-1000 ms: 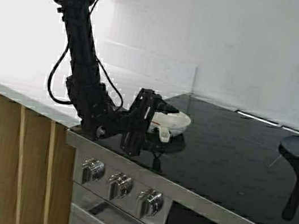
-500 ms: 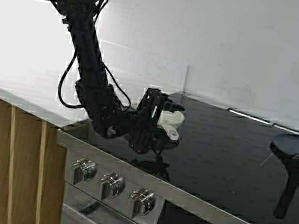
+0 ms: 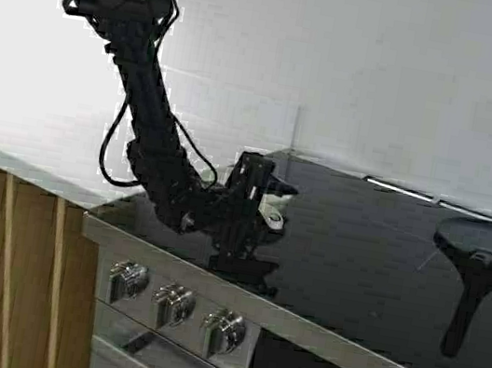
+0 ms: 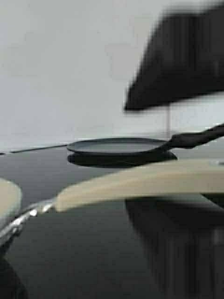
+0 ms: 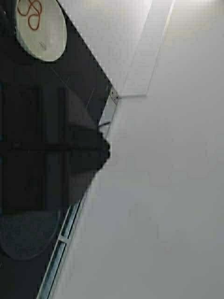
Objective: Wash the pan
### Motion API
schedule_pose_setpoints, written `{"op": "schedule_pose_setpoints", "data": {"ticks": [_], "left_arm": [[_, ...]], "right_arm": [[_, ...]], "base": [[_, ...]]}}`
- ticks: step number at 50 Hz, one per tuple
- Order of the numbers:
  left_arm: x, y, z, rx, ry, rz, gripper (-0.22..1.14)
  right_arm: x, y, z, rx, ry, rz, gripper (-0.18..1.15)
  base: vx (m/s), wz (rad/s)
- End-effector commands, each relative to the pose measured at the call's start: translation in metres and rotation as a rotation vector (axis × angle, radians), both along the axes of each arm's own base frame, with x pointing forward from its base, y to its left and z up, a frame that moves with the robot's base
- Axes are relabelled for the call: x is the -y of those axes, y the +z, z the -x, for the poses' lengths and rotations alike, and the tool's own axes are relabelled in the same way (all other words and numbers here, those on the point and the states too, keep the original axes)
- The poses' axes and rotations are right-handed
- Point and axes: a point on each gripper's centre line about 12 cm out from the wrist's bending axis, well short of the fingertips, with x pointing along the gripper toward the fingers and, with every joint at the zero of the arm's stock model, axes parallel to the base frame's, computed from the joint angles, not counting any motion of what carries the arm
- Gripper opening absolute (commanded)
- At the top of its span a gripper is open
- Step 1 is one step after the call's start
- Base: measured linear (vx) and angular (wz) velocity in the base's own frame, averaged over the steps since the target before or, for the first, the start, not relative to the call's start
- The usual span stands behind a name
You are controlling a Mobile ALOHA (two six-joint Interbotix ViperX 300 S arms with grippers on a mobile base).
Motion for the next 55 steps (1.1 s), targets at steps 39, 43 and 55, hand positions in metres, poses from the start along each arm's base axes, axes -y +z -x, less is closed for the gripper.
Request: {"op": "schedule_pose_setpoints", "data": {"ticks": [39, 43, 55], "left_arm": [[-0.019, 0.084, 0.037, 0.084, -0.004, 0.075, 0.03], [-0.024, 0.093, 0.046, 0.089, -0.007, 0.067, 0.03], [-0.036, 0.114, 0.069, 0.122, -0.016, 0.087, 0.03]], "right_arm": [[0.000, 0.004, -0.001, 0.011, 0.002, -0.003, 0.07], [0.000, 0.003, -0.001, 0.008, 0.002, 0.000, 0.07], [-0.001, 0.004, -0.002, 0.009, 0.004, 0.000, 0.07]], "base": [[0.00, 0.02], [-0.02, 0.17], [-0.02, 0.25]]}}
